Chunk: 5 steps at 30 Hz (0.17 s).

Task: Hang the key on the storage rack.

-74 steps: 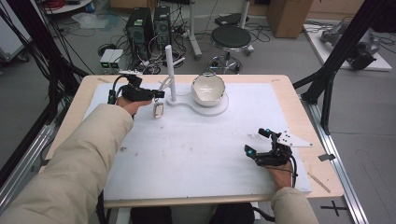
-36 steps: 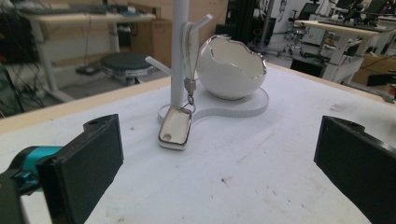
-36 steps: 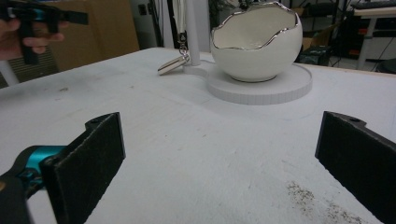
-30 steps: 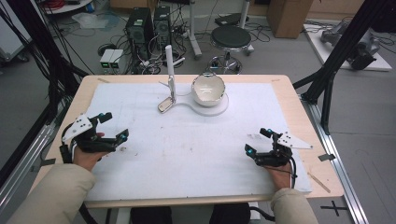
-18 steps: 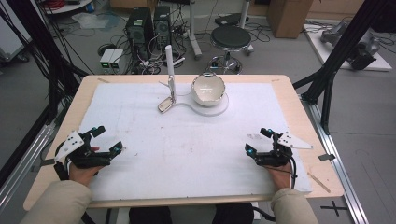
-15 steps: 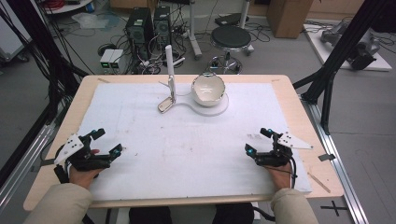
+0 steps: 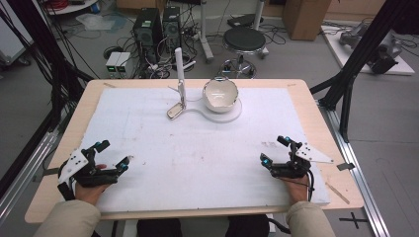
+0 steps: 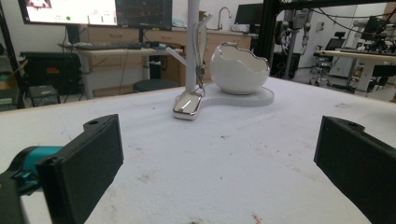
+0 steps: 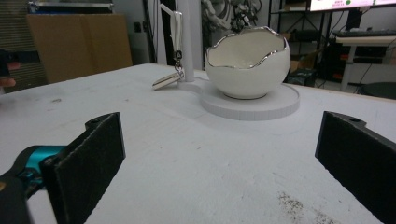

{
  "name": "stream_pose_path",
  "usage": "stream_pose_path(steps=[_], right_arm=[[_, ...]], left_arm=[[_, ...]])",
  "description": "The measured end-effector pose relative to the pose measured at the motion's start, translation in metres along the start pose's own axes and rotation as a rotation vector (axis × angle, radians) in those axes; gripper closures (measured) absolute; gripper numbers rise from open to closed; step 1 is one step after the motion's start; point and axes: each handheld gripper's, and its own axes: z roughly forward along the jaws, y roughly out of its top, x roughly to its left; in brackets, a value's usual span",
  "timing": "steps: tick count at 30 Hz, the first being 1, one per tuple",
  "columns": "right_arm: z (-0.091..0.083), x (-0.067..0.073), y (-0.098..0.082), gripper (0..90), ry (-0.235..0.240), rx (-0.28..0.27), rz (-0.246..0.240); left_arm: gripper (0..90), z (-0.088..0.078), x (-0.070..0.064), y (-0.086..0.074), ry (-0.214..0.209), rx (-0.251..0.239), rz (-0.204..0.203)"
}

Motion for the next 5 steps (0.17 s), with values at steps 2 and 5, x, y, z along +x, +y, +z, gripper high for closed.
stream_pose_path(steps=[2, 5], right_arm=[[-0.0008, 0.0021, -0.0006, 0.6, -0.009, -0.014, -0.024], [-0.0019, 0.0045, -0.0011, 0.6, -0.02, -0.022, -0.044]], left_arm=[[1.8, 0.0001, -0.0009, -0.0001, 0.003, 0.0, 0.006], [1.7, -0.0008, -0.0013, -0.0003, 0.008, -0.005, 0.013]])
